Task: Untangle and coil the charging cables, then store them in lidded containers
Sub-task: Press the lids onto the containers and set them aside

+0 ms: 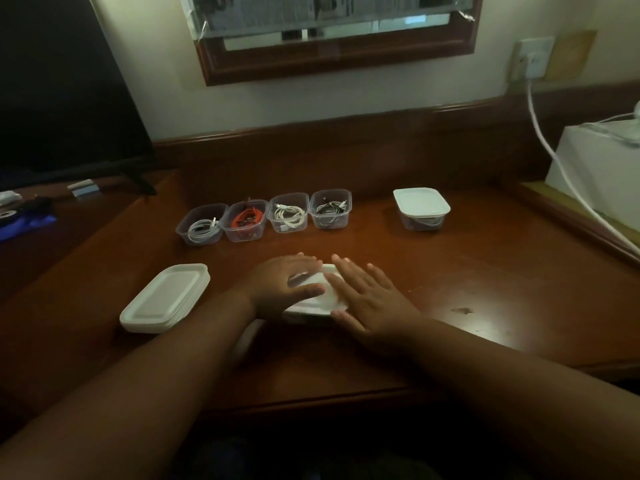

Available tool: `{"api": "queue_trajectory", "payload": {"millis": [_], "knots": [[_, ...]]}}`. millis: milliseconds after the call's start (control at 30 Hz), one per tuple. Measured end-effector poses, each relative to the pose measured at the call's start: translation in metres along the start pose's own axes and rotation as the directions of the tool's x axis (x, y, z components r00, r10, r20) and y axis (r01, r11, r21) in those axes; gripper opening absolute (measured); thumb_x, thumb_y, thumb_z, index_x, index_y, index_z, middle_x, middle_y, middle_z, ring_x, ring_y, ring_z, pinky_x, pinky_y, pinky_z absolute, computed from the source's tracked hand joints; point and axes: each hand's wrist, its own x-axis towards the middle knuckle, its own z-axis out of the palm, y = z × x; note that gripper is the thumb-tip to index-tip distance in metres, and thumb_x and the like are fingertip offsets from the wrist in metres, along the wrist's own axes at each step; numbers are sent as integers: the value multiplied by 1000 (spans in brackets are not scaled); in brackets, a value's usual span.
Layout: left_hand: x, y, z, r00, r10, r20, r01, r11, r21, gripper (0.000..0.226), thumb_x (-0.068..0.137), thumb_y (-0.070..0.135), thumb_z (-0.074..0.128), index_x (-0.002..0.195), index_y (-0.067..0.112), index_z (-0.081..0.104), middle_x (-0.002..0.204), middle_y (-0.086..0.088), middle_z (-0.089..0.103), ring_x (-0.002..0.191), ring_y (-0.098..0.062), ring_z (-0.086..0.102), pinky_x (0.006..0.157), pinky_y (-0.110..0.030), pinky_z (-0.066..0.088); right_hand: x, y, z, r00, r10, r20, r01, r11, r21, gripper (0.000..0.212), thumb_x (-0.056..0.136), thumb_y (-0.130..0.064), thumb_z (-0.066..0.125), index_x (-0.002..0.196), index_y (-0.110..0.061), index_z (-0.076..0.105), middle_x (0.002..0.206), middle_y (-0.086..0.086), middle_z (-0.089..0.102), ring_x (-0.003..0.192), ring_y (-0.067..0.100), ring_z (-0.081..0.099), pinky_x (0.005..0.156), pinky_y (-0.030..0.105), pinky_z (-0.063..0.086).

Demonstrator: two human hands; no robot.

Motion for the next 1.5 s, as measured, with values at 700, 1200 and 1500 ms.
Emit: {"api": "queue_trajectory", "payload": {"millis": [700, 1200, 1500], "knots": [[182, -7, 9, 978, -71, -195, 158, 867, 472, 56, 95, 43, 51, 147, 22, 40, 149, -4, 45, 137, -27, 39, 110, -48, 33, 92, 119, -12, 910, 379, -167, -411, 875, -256, 55, 101, -53, 36, 146, -21, 37, 150, 10, 41, 135, 30, 40, 106, 43, 38], [102, -2, 34, 931, 130, -340, -114, 991, 67, 33, 89, 24, 55, 117, 10, 68, 108, -11, 64, 102, -30, 56, 88, -36, 40, 94, 77, -11, 881, 317, -352, -224, 934, 280, 57, 87, -43, 61, 134, -14, 49, 129, 8, 50, 118, 25, 47, 94, 36, 41], [-11, 50, 22, 893, 229, -388, -342, 906, -251, 41, 88, 15, 64, 127, 25, 59, 120, 5, 62, 103, -7, 62, 81, -11, 49, 51, 28, 8, 776, 623, 95, -347, 296, 890, 61, 96, -6, 53, 151, -19, 29, 132, 8, 52, 107, 20, 59, 74, 27, 51]]}}
